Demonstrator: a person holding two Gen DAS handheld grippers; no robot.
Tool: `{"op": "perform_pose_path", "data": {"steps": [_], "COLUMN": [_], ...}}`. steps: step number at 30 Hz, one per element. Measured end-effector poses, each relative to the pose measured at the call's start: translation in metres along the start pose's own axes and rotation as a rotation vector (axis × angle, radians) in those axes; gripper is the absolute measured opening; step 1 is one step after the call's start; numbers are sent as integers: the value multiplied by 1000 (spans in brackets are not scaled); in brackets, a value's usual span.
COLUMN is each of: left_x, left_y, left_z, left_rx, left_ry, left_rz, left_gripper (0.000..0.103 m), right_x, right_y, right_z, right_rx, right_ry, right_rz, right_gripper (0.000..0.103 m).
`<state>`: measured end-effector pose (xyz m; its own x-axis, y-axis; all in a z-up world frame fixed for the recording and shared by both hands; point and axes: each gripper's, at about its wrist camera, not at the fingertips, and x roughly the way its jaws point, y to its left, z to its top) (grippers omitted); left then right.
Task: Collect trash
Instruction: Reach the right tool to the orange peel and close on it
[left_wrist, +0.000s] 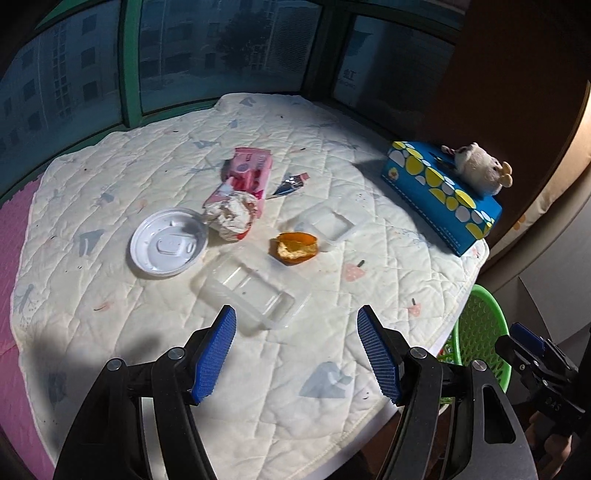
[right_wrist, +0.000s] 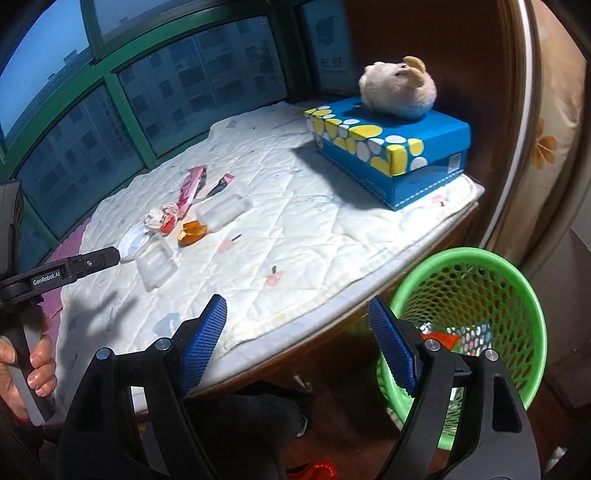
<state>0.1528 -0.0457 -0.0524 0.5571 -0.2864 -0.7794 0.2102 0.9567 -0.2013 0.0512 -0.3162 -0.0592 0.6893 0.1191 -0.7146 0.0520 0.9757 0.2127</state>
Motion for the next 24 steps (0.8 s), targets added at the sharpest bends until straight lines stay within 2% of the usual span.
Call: {"op": "perform_pose_path", "data": {"steps": [6,20,24], "left_x": [-5,-1,0], "left_y": [32,68,77], "left_z": [-1,-6,-8], "left_rx": [-54,-110,-124], "left_ry": [-4,15,21], "left_rz": [34,59,65], "left_gripper": [66,66,66], "right_x": [19,71,87], "right_y": [25,71,80], "right_z": [6,28,35], "right_rx": [-39,-68,-66], "right_ry": [30,102,132], "right_rz": [44,140,169], "right_gripper": [79,78,71]}}
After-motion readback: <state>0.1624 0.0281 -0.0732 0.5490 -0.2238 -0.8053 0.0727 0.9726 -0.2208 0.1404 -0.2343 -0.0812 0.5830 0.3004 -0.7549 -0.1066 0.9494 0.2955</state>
